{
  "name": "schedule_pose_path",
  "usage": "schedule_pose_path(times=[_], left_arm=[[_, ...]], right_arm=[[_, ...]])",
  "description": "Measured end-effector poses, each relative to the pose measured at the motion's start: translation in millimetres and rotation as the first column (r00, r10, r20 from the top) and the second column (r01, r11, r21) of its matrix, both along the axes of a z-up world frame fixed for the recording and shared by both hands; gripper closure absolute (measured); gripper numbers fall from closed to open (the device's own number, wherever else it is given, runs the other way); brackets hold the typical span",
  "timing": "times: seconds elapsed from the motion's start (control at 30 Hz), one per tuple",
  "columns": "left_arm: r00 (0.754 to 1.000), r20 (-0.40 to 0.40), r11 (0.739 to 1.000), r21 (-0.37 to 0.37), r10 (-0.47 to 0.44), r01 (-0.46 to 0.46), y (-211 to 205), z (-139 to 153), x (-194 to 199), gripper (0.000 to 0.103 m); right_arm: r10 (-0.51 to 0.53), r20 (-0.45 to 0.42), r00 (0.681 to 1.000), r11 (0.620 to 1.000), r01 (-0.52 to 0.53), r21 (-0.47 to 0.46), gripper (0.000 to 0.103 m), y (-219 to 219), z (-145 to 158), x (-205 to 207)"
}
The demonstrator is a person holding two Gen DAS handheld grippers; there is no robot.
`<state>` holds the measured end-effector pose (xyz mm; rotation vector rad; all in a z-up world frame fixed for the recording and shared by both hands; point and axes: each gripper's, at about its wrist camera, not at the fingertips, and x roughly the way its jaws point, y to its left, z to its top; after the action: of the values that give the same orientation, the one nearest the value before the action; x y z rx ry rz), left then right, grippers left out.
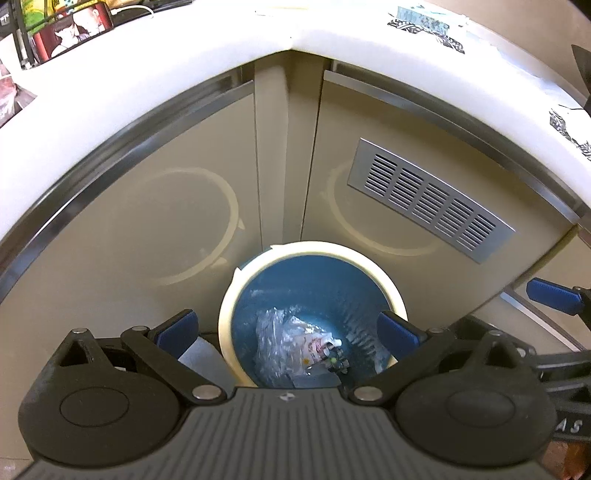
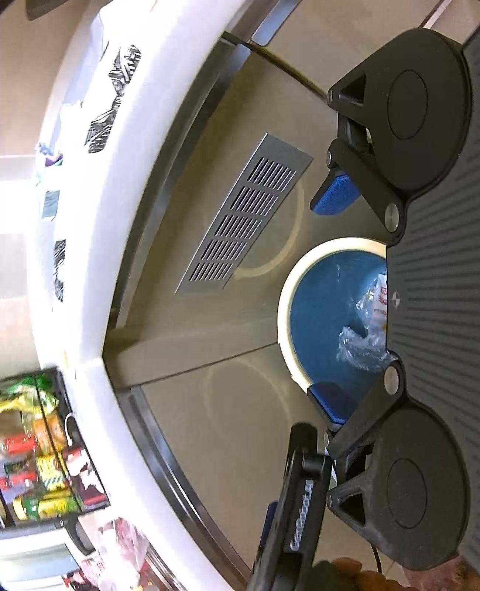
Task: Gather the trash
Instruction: 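Raise both tools out of the bin back toward the mat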
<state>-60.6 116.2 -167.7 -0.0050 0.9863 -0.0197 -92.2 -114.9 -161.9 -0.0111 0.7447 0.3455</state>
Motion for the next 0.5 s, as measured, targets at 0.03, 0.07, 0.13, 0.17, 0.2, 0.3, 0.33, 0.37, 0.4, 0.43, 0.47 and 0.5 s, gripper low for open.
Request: schedule_pose_path(times=[0.03, 0.07, 0.13, 0.17, 0.2, 0.3, 0.33, 0.37, 0.4, 0.43, 0.47, 0.5], left_arm=[[1.0, -0.007, 1.0, -0.002, -0.005, 0.005, 0.0, -0.8, -0.3, 0.0], [1.0, -0.014, 1.0, -0.005, -0.01, 0.01, -0.6, -0.5, -1.4, 0.0], [1.0, -0.029, 1.0, -0.01, -0.011, 0.011, -1.0, -0.6, -2.0, 0.0], [0.999, -0.036, 1.0, -0.012, -0.012, 0.012, -0.8, -0.4, -2.4, 0.0], [0.999, -0.042, 1.0, -0.011, -0.012, 0.012, -0.8, -0.2, -3.1, 0.0], [0.999, -0.045, 1.0, 0.002, -0.009, 0.009, -1.4, 1.3, -5.5, 0.0], [0.999, -0.045, 1.0, 0.007, -0.01, 0.01, -1.6, 2.0, -5.9, 0.0], [0.999, -0.047, 1.0, 0.013, -0.009, 0.01, -2.1, 2.5, -6.3, 0.0], [0.999, -0.049, 1.0, 0.017, -0.01, 0.011, -2.4, 3.0, -6.8, 0.0], [0.999, -0.053, 1.0, 0.02, -0.011, 0.012, -2.5, 3.3, -7.1, 0.0], [0.998, -0.06, 1.0, 0.021, -0.012, 0.013, -2.6, 3.7, -7.0, 0.0], [0.998, -0.069, 1.0, 0.021, -0.012, 0.013, -2.5, 4.0, -6.6, 0.0]], right_arm=[[0.007, 0.004, 1.0, 1.0, -0.007, 0.0, 0.003, -0.3, 1.6, -2.6], [0.01, 0.007, 1.0, 1.0, -0.01, -0.002, 0.003, 0.2, 1.7, -3.2], [0.01, 0.013, 1.0, 1.0, -0.01, -0.004, 0.002, -0.6, 4.7, -6.7], [0.009, 0.013, 1.0, 1.0, -0.009, -0.002, 0.002, 1.2, 4.8, -7.9], [0.009, 0.011, 1.0, 1.0, -0.009, 0.001, 0.002, 0.8, 5.1, -7.4], [0.0, 0.017, 1.0, 1.0, 0.0, -0.001, 0.001, 2.0, 5.0, -7.9], [-0.002, 0.019, 1.0, 1.0, 0.002, 0.0, 0.001, 2.4, 4.9, -7.8], [-0.003, 0.02, 1.0, 1.0, 0.003, 0.002, 0.001, 1.9, 5.4, -7.7], [-0.004, 0.02, 1.0, 1.0, 0.004, 0.003, 0.001, 1.4, 5.3, -9.0], [-0.004, 0.02, 1.0, 1.0, 0.004, 0.004, 0.001, 0.8, 5.1, -8.9], [-0.003, 0.019, 1.0, 1.0, 0.003, 0.005, 0.0, 1.0, 5.2, -9.0], [-0.002, 0.019, 1.0, 1.0, 0.002, 0.006, 0.0, 0.6, 5.0, -9.8]])
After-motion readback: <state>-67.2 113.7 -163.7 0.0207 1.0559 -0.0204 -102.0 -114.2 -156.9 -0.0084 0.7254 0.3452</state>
